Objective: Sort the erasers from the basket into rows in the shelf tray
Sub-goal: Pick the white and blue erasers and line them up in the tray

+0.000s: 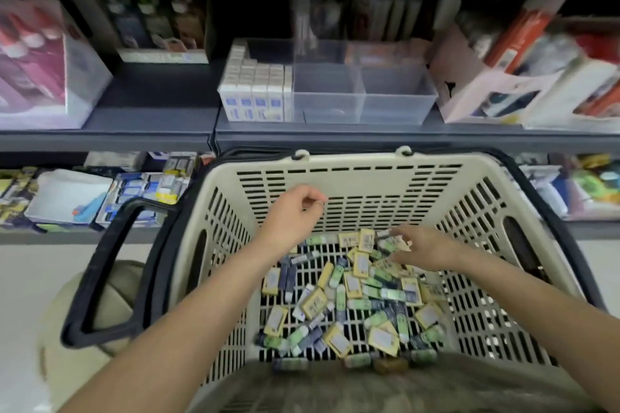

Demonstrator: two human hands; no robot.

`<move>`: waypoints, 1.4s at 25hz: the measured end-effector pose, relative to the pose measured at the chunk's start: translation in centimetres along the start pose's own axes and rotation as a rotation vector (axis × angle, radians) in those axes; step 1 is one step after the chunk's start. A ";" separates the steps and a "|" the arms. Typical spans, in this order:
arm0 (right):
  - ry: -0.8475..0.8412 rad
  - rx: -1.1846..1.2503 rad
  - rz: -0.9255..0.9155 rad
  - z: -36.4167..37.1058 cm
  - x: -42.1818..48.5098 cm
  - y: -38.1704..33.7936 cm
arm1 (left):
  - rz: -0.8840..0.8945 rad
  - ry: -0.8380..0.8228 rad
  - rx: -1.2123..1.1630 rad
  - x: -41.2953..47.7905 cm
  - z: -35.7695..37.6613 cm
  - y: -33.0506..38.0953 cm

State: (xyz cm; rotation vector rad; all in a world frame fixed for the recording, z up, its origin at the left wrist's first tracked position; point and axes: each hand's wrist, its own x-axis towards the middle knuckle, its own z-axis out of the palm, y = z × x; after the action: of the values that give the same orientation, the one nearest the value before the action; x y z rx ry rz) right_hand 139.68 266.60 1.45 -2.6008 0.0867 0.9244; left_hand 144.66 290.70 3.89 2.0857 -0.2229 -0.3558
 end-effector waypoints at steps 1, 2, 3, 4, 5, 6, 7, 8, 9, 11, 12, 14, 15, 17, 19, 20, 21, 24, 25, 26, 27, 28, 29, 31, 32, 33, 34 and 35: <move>-0.041 -0.092 0.059 1.0 0.8 0.4 | -0.058 -0.030 0.016 0.1 0.7 -0.6; -0.059 -0.135 0.093 1.9 1.5 0.6 | -0.117 -0.045 0.020 0.1 1.3 -1.4; -0.077 -0.154 0.111 2.7 2.0 0.8 | -0.165 -0.056 0.024 -0.1 1.6 -2.1; -0.119 -0.167 0.108 3.4 2.4 0.9 | -0.199 -0.072 0.035 -0.3 1.9 -2.7; -0.189 -0.166 0.093 3.9 2.6 0.9 | -0.222 -0.097 0.060 -0.4 2.0 -3.2; -0.273 -0.138 0.060 4.2 2.7 0.8 | -0.236 -0.130 0.098 -0.6 2.1 -3.7; -0.342 -0.078 0.005 4.2 2.5 0.6 | -0.239 -0.162 0.138 -0.6 2.1 -4.1; -0.372 -0.006 -0.053 3.9 2.3 0.4 | -0.237 -0.184 0.170 -0.6 2.2 -4.5; -0.349 0.067 -0.099 3.4 2.1 0.3 | -0.236 -0.201 0.192 -0.6 2.4 -4.8; -0.174 0.158 -0.085 2.4 2.4 0.9 | -0.238 -0.254 0.238 -0.6 3.1 -5.4; -0.088 0.114 -0.040 2.0 2.7 1.6 | -0.239 -0.295 0.273 -0.8 3.5 -5.6; -0.077 -0.095 0.103 2.2 2.8 2.6 | -0.232 -0.410 0.371 -1.1 4.3 -6.2; -0.139 -0.186 0.145 2.8 2.5 2.6 | -0.228 -0.472 0.432 -1.2 4.5 -6.5; -0.281 -0.252 0.098 4.6 2.1 1.9 | -0.220 -0.554 0.551 -1.4 4.5 -7.0; -0.379 -0.162 -0.010 5.5 1.5 1.2 | -0.221 -0.592 0.598 -1.5 4.3 -7.4; -0.399 -0.098 -0.053 5.3 1.2 0.9 | -0.214 -0.610 0.608 -1.6 4.2 -7.5; -0.391 -0.022 -0.064 4.7 1.0 0.8 | -0.208 -0.637 0.625 -1.7 4.0 -7.5; -0.241 0.107 0.052 3.5 1.1 1.5 | -0.232 -0.717 0.660 -1.6 2.9 -6.3; -0.222 0.024 0.101 3.8 1.0 1.6 | -0.227 -0.699 0.671 -1.5 2.1 -5.5; -0.246 -0.064 0.118 4.5 0.9 1.6 | -0.210 -0.648 0.684 -1.3 0.9 -4.4; -0.296 -0.109 0.086 5.3 0.7 1.5 | -0.188 -0.577 0.691 -1.2 -0.5 -3.4; -0.351 -0.103 0.022 6.0 0.5 1.1 | -0.165 -0.511 0.689 -1.2 -2.0 -2.5; -0.391 -0.060 -0.057 6.7 0.4 0.7 | -0.145 -0.458 0.672 -1.6 -3.4 -1.8; -0.347 0.039 -0.187 7.3 0.6 -0.4 | -0.125 -0.401 0.612 -3.1 -5.5 -1.4; -0.238 0.051 -0.240 7.3 0.9 -0.9 | -0.130 -0.399 0.589 -4.1 -6.0 -1.4; -0.118 -0.020 -0.307 7.4 1.2 -1.4 | -0.143 -0.407 0.571 -5.1 -6.3 -1.5; -0.019 -0.198 -0.376 7.8 1.5 -1.8 | -0.163 -0.416 0.556 -5.8 -6.4 -1.7; 0.029 -0.404 -0.428 8.4 1.7 -1.9 | -0.186 -0.420 0.540 -6.3 -6.4 -2.0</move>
State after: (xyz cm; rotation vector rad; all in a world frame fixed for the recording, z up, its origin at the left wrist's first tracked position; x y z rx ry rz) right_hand 136.35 271.57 -4.94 -2.8171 -0.6887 0.8067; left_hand 140.93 298.70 6.31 2.5496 -0.4104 -0.9333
